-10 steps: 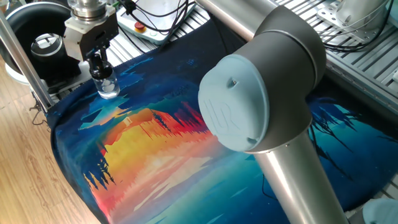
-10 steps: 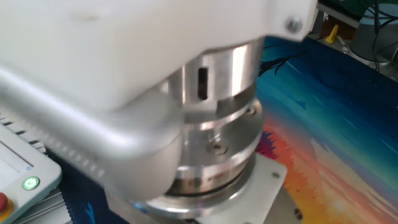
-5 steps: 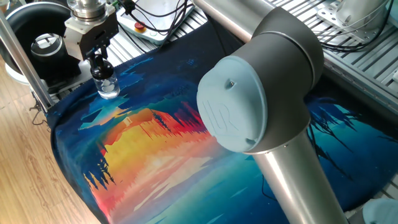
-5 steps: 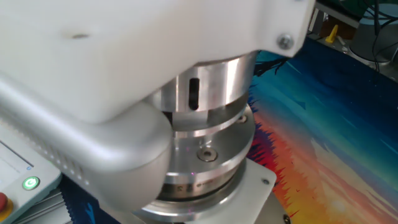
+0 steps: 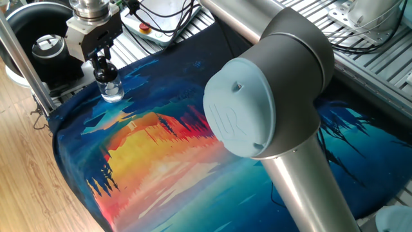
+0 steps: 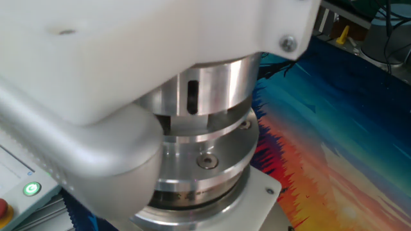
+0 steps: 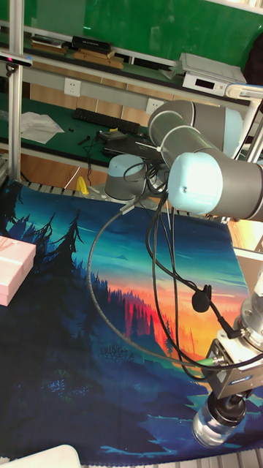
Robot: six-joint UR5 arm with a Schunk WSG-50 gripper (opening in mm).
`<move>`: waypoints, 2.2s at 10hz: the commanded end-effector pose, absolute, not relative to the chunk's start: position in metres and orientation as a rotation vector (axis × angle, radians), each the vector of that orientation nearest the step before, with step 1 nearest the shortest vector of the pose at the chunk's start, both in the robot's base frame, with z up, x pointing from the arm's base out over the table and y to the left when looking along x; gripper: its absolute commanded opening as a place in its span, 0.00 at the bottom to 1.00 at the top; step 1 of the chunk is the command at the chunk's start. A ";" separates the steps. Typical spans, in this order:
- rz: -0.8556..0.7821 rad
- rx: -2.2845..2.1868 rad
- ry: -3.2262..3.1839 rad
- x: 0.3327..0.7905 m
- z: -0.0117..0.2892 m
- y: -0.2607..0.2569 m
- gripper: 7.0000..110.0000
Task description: Unscrew the lid from the jar
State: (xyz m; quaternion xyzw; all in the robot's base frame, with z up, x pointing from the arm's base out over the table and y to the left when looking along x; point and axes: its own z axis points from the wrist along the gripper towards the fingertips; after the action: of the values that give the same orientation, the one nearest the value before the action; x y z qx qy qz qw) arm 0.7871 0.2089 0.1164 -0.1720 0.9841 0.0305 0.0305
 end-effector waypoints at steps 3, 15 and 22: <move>0.128 -0.513 3.034 0.788 0.118 0.215 0.36; 0.017 -0.597 3.044 0.787 0.117 0.215 0.15; -0.055 -0.955 2.958 0.791 0.116 0.205 0.15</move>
State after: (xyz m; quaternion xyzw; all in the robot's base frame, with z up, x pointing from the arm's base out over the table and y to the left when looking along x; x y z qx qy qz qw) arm 0.7900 0.2055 0.1147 -0.2633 0.9644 -0.0157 0.0177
